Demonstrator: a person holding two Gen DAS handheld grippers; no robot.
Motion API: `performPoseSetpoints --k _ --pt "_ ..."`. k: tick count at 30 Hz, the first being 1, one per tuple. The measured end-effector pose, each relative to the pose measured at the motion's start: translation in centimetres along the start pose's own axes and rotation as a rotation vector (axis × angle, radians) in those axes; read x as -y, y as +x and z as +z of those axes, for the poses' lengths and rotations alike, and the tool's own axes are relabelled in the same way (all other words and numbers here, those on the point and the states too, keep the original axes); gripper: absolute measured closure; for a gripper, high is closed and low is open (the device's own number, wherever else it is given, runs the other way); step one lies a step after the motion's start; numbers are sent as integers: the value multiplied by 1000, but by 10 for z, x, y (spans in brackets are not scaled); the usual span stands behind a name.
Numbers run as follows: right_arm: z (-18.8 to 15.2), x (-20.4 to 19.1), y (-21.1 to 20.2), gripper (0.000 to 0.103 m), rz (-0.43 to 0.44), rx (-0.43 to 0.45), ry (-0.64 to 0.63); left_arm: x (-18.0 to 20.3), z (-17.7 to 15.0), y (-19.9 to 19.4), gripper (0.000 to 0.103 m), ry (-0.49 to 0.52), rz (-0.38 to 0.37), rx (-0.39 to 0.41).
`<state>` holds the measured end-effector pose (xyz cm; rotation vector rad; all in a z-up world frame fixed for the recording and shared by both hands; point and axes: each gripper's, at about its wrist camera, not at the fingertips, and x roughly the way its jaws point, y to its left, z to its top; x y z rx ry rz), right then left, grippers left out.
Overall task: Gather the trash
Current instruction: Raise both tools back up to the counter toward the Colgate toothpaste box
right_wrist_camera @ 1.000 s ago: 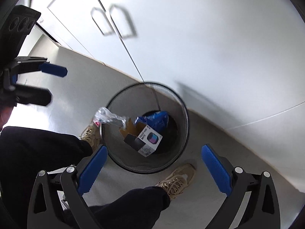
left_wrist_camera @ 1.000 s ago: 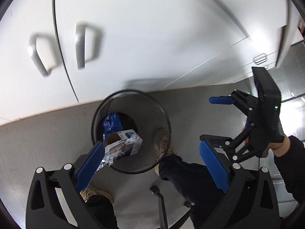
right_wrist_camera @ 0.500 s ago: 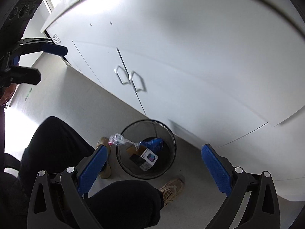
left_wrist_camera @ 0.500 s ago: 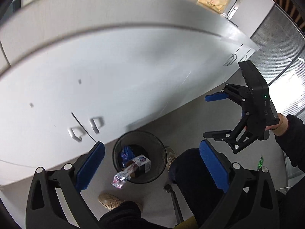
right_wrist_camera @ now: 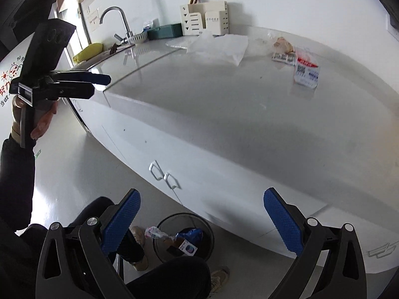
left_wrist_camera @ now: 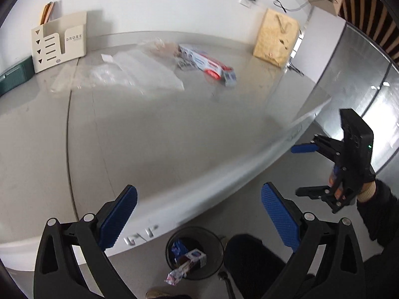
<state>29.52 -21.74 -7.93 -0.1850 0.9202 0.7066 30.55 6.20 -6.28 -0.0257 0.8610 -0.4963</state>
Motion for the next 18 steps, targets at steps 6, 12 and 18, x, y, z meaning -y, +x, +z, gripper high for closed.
performPoseSetpoints --k 6,12,18 --pt "60 43 -19 3 -60 119 49 -47 64 34 4 -120 -13 33" --pt "122 93 11 3 -150 130 137 -89 116 86 4 -258 -41 -14" --pt "164 124 57 3 -277 71 160 -117 132 123 4 -393 -76 -30"
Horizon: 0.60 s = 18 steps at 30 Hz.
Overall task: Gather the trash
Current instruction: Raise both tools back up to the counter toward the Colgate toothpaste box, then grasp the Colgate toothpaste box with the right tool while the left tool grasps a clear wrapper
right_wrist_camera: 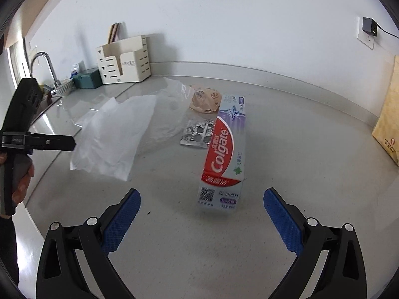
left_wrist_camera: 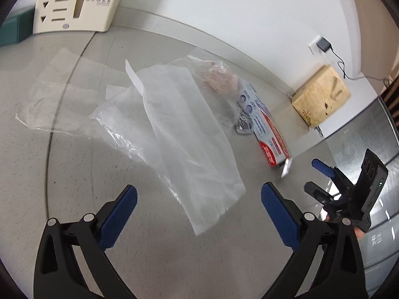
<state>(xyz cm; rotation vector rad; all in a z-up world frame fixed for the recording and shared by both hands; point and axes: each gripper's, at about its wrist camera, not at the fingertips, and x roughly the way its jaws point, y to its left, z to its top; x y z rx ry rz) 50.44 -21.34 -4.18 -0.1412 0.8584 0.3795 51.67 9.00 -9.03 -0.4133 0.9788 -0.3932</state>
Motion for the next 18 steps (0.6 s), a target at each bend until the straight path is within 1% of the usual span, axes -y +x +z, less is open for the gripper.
performPoseSetpoints --k 2,4,5,6,7,8,11,13,15,17,18 --pt "5 2 16 3 2 -16 3 -4 3 8 6 -22 8 -6" --pt "8 4 26 3 -20 -19 6 -8 4 12 10 -47 -15 -2" --pt "9 4 29 3 -23 -19 2 -8 4 13 14 -48 -29 2" --pt "11 4 33 3 -29 -21 -5 -7 4 15 16 -45 -22 4" --pt "11 5 35 3 -39 -13 -5 -5 4 15 23 -31 3 9" --pt "12 5 38 3 -45 -11 -2 -3 3 16 31 -18 12 14" --pt "17 9 50 3 -61 -33 10 -1 4 15 39 -17 -18 9" --pt "18 12 55 3 -65 -46 19 2 4 14 44 -9 -8 23" --pt "19 14 60 3 -79 -50 28 3 5 14 50 -3 -28 17" --pt "21 17 65 4 -94 -64 44 4 5 14 62 -5 -38 18" --pt "21 20 67 4 -87 -69 59 5 5 14 64 0 -42 19"
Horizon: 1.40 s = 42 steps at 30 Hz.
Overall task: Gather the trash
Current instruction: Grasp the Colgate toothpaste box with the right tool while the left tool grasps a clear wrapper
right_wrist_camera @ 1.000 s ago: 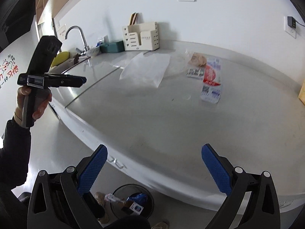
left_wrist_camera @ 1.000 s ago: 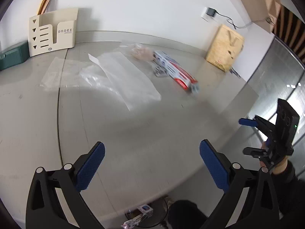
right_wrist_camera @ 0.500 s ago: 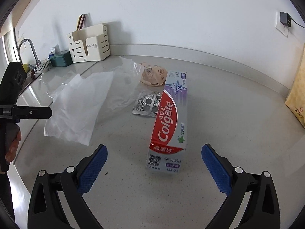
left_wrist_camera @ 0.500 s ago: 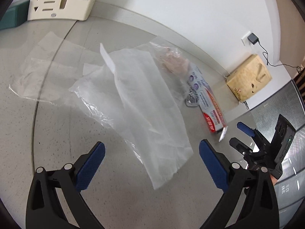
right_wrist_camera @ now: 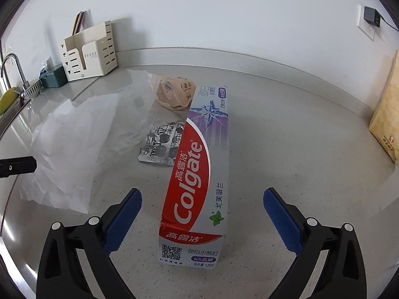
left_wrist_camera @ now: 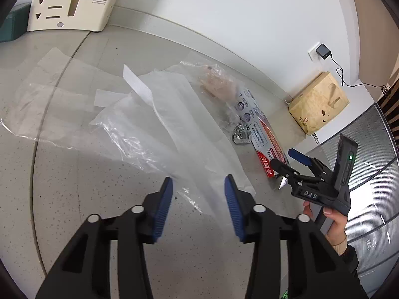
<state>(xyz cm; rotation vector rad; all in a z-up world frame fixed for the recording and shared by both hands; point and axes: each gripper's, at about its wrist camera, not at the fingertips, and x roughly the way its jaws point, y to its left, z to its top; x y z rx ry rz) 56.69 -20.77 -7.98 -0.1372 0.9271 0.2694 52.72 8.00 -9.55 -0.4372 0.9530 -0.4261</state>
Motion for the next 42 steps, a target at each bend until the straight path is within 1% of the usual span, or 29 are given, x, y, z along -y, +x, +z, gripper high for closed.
performPoseSetpoints --k 1,2,3,4,7,8,11,15,23,26,29,34,36,38,39,41,42 --pt "0 1 2 7 -2 -10 8 1 -1 1 73 3 -12 -1" --pt "0 2 2 17 -8 -12 13 1 -1 0 80 4 -21 0" --pt "0 3 3 24 -12 -19 19 2 -2 1 82 8 -29 1" --pt "0 4 4 34 -14 -28 23 4 -2 0 87 13 -35 3" --pt "-2 4 6 44 6 -48 27 8 -5 -2 94 27 -75 11" --pt "-2 2 6 51 -4 -51 21 9 -6 -3 95 36 -73 16" --pt "-5 1 4 52 -18 -47 13 14 -9 -6 98 51 -82 19" --pt "-7 2 -1 53 -16 -30 30 16 -14 -16 99 65 -93 32" --pt "-16 6 -22 54 -17 15 66 18 -27 -53 99 125 -119 92" --pt "-21 8 -36 54 -10 38 71 22 -35 -67 99 151 -113 107" --pt "-27 7 -52 54 -16 55 65 27 -40 -74 99 170 -90 112" --pt "-36 3 -71 54 -6 72 59 18 -49 -75 99 127 -43 72" --pt "-39 -1 -78 54 -8 73 47 8 -50 -71 99 82 -34 42" --pt "-40 -3 -83 53 -6 80 42 -3 -53 -68 99 38 -20 31" --pt "-41 -3 -85 53 -4 79 37 -8 -54 -66 96 17 -20 22" --pt "-41 -5 -89 53 -1 85 34 -16 -58 -63 71 -13 -29 -1" --pt "-41 -6 -90 53 -1 85 28 -17 -60 -61 67 -20 -33 -10"
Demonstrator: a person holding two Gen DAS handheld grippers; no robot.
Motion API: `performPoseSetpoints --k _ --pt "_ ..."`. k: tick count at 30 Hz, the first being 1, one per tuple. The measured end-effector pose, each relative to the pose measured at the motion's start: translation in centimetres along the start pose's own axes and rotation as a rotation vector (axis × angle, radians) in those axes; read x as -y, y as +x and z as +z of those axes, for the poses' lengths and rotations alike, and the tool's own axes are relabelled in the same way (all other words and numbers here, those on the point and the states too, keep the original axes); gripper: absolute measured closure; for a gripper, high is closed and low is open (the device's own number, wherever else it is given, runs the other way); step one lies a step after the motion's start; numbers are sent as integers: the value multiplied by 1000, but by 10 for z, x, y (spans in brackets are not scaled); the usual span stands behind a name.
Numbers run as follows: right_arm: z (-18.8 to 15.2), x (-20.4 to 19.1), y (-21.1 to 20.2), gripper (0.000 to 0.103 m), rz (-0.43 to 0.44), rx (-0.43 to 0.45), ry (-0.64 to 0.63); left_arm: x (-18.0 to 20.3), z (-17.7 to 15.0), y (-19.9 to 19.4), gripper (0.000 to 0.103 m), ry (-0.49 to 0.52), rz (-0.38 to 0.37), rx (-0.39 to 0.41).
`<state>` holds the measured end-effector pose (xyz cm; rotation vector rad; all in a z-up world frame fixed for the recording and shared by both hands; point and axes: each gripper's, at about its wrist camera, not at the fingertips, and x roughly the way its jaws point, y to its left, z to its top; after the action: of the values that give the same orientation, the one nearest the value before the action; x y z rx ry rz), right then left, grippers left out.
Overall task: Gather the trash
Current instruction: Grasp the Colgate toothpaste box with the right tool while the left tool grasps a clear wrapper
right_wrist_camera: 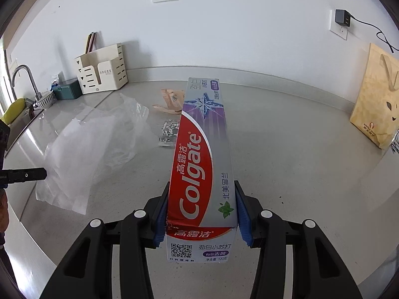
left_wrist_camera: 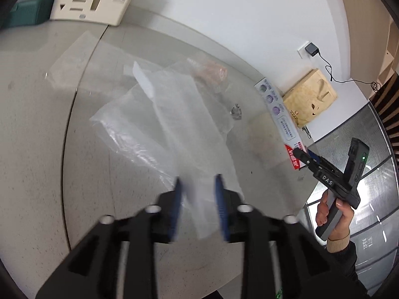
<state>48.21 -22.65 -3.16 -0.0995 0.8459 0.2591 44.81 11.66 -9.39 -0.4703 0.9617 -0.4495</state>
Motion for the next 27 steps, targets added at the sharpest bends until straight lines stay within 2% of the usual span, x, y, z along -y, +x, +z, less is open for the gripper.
performPoseSetpoints --k 2,3,5,6,8,18,20,23,25,27 --pt "0 -1 -2 54 4 2 -6 -5 -4 2 50 -33 -28 -13" --pt "0 -2 -3 53 2 6 -6 -7 -5 2 51 -42 -41 -12" --pt "-1 -1 -4 53 7 5 -7 -8 -6 4 70 -41 -47 -10" --pt "-2 -1 -5 53 13 6 -6 -8 -6 6 76 -35 -47 -16" --pt "-4 -2 -7 53 7 7 -13 -5 -7 9 101 -17 -35 -17" --pt "-16 1 -15 53 27 14 -20 14 -9 -1 101 11 -151 17" --pt "-18 2 -18 53 33 17 -20 15 -7 -9 101 -9 -201 17" --pt "-22 3 -22 53 36 18 -23 14 -5 -18 101 -39 -218 25" --pt "-25 4 -26 53 36 19 -22 10 -2 -21 101 -85 -293 6" --pt "-26 5 -28 53 43 16 -20 4 1 -19 101 -139 -319 -13"
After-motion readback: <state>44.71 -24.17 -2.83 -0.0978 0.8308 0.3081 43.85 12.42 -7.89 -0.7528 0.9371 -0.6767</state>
